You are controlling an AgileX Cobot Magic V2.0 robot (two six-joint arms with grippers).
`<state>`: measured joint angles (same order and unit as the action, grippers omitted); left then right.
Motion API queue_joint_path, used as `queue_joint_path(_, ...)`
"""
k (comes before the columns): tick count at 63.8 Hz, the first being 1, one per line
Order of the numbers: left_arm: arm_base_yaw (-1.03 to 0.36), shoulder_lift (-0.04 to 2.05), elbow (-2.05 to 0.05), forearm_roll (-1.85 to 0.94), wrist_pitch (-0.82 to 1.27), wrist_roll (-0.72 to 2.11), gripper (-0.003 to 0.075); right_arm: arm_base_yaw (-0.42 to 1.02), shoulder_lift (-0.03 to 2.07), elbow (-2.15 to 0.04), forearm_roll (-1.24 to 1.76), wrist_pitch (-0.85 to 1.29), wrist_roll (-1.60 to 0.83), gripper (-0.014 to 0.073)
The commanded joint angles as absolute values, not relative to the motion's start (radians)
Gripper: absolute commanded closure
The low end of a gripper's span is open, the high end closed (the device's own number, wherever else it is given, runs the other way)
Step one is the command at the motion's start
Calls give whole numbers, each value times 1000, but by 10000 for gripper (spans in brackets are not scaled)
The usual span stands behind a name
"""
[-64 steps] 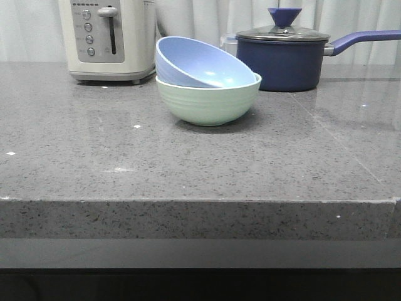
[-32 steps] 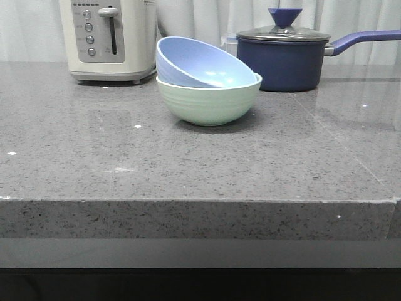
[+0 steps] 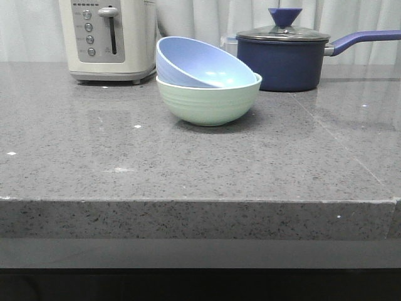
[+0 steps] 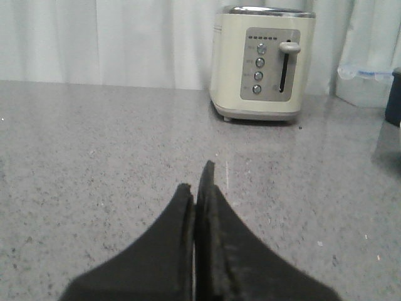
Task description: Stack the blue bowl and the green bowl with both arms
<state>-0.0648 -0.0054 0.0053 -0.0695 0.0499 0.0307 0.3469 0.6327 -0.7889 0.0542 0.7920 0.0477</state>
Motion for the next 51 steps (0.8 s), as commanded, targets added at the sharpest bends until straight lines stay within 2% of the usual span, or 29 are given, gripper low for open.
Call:
queue_joint_path(1, -52, -24, 10, -97, -60, 30, 740, 342, 633, -812, 41, 720, 47, 658)
queue_joint_path(51, -39, -22, 10, -89, -49, 30, 740, 342, 633, -812, 41, 720, 47, 658)
